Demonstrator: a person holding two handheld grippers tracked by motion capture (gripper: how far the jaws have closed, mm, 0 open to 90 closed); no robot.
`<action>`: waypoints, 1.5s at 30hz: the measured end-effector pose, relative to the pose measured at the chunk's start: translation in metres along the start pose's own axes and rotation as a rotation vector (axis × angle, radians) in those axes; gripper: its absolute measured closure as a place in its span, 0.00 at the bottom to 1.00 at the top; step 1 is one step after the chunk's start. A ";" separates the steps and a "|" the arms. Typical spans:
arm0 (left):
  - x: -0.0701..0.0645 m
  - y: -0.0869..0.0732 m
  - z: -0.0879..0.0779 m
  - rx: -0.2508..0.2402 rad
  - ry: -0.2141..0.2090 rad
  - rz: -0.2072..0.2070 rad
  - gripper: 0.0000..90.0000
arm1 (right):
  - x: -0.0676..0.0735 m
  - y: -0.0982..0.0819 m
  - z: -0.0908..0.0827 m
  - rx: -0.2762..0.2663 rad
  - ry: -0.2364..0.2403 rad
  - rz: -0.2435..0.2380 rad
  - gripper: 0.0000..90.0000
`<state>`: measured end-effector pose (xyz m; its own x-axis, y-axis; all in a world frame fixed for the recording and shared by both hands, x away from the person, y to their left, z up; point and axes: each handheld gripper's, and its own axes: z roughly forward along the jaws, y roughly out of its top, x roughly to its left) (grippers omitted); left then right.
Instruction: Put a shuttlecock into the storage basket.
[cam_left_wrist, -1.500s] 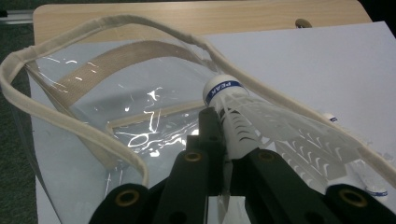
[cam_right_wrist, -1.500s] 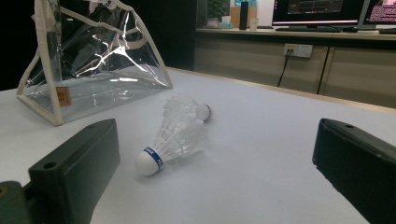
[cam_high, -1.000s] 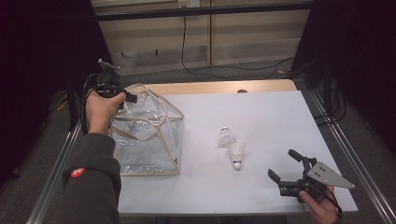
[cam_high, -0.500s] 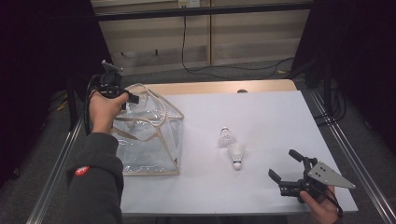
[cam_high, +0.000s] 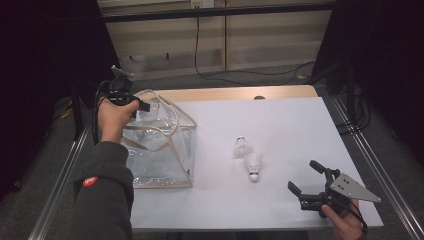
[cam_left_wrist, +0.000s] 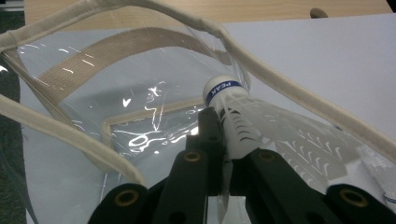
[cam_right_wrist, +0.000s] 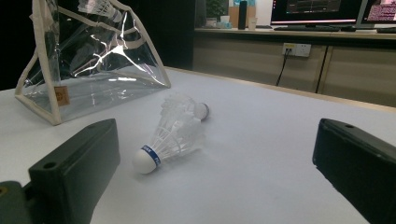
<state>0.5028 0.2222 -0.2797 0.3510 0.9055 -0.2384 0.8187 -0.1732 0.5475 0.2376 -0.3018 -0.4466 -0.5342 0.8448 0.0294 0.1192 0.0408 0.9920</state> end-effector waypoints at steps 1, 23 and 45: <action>0.000 0.000 0.000 -0.003 -0.001 0.000 0.98 | 0.000 0.000 0.000 -0.001 -0.001 0.002 0.01; 0.002 0.002 0.008 0.001 0.012 -0.015 0.93 | -0.002 -0.001 -0.001 -0.004 -0.004 0.004 0.01; -0.007 -0.001 -0.004 -0.020 -0.053 0.010 0.80 | -0.002 0.000 -0.002 -0.004 -0.012 0.002 0.01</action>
<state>0.4975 0.2174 -0.2749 0.3831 0.8821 -0.2742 0.8058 -0.1740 0.5660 0.2365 -0.3048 -0.4468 -0.5237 0.8514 0.0303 0.1172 0.0367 0.9924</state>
